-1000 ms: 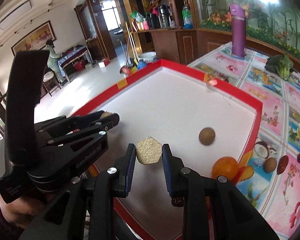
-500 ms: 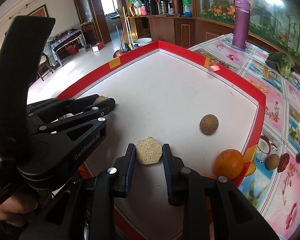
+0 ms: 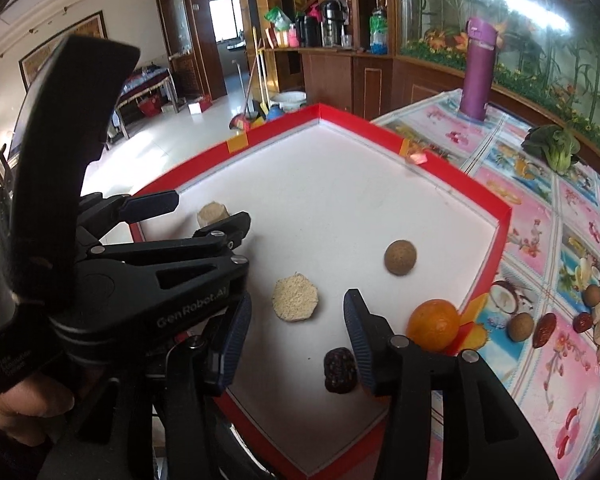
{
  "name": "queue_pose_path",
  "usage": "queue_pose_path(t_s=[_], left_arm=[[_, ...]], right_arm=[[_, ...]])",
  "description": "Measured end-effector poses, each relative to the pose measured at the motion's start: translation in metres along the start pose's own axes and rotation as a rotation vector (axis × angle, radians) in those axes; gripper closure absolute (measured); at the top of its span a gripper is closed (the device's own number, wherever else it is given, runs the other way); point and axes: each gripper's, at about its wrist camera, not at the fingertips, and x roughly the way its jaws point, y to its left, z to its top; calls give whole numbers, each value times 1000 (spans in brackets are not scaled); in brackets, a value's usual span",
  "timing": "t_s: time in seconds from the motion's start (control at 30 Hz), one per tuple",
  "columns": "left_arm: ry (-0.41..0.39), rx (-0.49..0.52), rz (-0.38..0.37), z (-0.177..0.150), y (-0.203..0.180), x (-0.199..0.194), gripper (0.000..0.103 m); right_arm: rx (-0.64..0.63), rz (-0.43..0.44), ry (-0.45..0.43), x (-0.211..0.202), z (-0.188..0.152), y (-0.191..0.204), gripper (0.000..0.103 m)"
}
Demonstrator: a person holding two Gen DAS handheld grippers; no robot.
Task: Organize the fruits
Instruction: 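Move the right tool back to the tablecloth and grasp a red date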
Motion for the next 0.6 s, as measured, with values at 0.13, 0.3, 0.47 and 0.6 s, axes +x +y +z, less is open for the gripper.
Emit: queue_pose_path(t_s=[0.13,0.3,0.47,0.6], left_arm=[[-45,-34,-2,2,2,-21,27],[-82,-46,-21,4,-6,-44,23],[-113,8,-42,2,-31,-64,23],[-122,82,-75,-3,-62,-74,22]], right_arm=[[31,-6,-95,-30,-4,-16,52],[125,-29,-180,-68,-16,-56,49],[237,-130,-199,-91,-43,-113,48],[378,-161,-178,-98,-68,-157,48]])
